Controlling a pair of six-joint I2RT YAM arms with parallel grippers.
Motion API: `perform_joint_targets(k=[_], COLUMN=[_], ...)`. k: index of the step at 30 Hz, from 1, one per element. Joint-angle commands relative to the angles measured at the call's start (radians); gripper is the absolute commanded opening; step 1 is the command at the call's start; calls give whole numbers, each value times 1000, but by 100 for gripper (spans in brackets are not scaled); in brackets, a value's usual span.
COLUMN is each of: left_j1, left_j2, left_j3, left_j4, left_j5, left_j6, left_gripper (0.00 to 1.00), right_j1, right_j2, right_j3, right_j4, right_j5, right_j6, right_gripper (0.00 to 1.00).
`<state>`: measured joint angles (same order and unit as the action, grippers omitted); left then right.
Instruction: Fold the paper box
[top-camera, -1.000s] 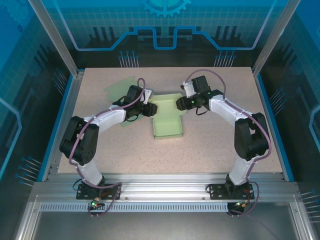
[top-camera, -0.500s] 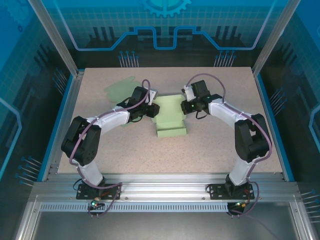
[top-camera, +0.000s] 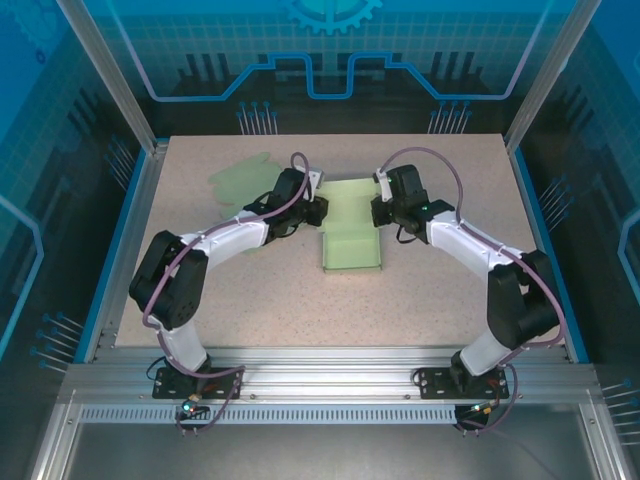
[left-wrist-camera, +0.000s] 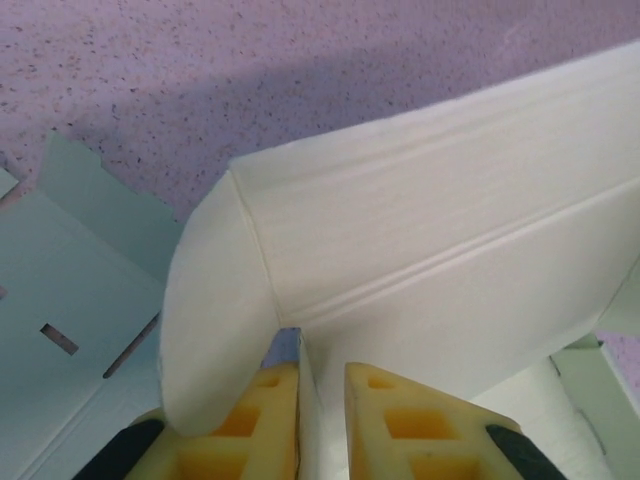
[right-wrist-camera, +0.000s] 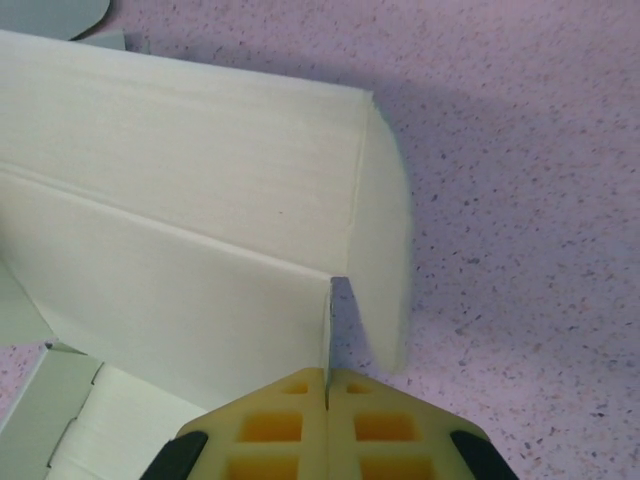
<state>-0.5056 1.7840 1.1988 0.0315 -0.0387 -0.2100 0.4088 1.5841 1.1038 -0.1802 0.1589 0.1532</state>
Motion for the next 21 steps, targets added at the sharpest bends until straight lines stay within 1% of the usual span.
perform_joint_targets(k=[1,8,14,18,21], left_j1=[-29,-54,-71,-78,-85], left_j2=[19,90,114,112,104], left_j3=[32,46,4,-30,-66], left_j4=[155,308,431,496,540], left_j5=[-18,-76,-113,-121,-127], left_j6=[-78,-128,-129,-110,-94], left_gripper=[20,21,21,20,20], right_j1=[57,95,112,114,115], right_j2=[-29,29,65,67,64], right_j3=[-44,-105,-180,-219,-262], right_j4=[180,404,584,631,648], right_j5=[62,174,212,204,189], right_j6=[-17,12,60,94,113], right_gripper=[0,0,0,9,10])
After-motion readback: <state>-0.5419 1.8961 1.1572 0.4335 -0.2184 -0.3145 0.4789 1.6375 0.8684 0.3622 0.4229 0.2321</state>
